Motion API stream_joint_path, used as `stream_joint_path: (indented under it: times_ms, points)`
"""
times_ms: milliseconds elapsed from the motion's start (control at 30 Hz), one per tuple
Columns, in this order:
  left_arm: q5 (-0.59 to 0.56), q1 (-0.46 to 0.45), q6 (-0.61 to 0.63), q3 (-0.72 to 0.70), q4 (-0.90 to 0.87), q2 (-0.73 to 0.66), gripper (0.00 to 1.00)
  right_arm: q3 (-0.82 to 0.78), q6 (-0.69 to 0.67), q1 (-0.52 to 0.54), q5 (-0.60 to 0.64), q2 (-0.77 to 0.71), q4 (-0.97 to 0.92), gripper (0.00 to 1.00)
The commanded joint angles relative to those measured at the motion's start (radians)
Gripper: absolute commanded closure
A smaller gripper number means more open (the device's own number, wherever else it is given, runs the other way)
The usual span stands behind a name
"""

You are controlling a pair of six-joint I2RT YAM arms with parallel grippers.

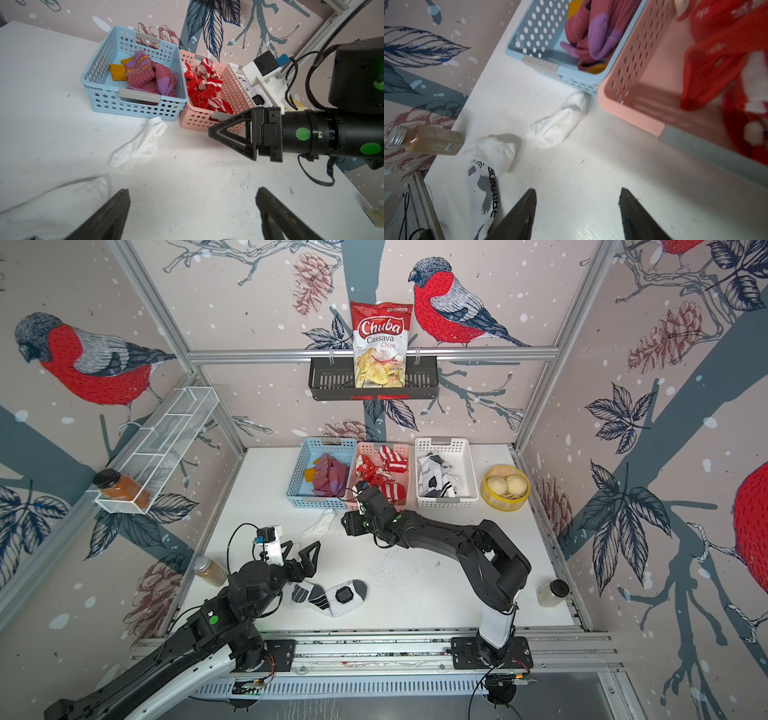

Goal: Sort the socks into the basket by color
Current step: Place the sock in the bin, then pick up the sock at the center of the board.

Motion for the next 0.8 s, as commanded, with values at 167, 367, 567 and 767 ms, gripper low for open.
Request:
stream_joint_path:
  times_ms: [167,367,567,767]
  points:
    - [0.159,0.000,0.079,-0.029,0.094,0.024,0.05,-0.140,0.059,0.089,0.051,-0.041,0.004,0.33]
    - [0.240,0.000,0.108,-0.040,0.139,0.061,0.06,-0.231,0.093,0.156,0.066,-0.103,-0.017,0.32]
    - [0.288,0.000,0.124,-0.082,0.172,0.029,0.05,-0.300,0.152,0.220,0.047,-0.147,0.000,0.32]
    - [0.273,0.000,0.119,-0.084,0.157,0.034,0.05,-0.357,0.208,0.268,0.033,-0.162,0.039,0.32]
